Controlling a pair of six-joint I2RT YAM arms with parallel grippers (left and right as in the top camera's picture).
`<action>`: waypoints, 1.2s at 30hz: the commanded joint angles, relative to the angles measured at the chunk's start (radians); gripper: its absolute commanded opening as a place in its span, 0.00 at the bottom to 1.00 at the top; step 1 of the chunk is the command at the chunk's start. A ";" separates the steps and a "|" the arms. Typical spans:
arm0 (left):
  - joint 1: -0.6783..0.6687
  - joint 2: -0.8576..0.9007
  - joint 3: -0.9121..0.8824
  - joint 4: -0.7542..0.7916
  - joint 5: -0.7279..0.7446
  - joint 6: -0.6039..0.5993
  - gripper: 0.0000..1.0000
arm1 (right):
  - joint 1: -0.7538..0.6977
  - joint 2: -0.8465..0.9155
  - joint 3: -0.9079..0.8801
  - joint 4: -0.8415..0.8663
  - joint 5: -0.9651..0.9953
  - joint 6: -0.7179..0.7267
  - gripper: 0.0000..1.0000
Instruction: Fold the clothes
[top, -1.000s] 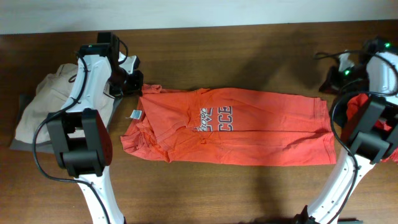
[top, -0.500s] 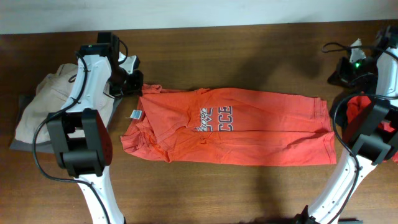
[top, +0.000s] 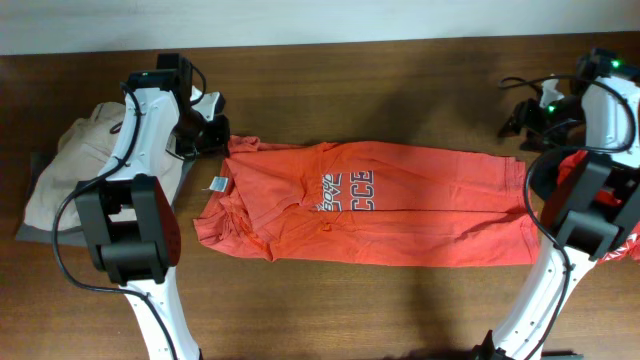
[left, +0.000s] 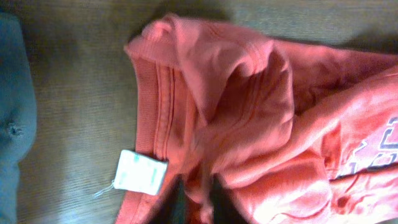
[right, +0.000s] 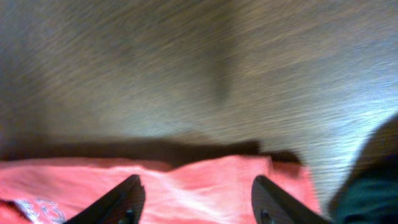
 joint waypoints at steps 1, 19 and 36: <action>0.002 -0.029 0.021 -0.024 -0.008 0.003 0.36 | 0.030 -0.005 -0.007 -0.004 -0.075 0.009 0.58; -0.195 -0.059 0.158 0.111 0.052 0.210 0.49 | 0.198 0.002 -0.007 0.066 -0.201 -0.025 0.41; -0.250 0.153 0.158 0.069 0.012 0.206 0.01 | 0.461 0.097 -0.021 0.240 -0.045 0.128 0.19</action>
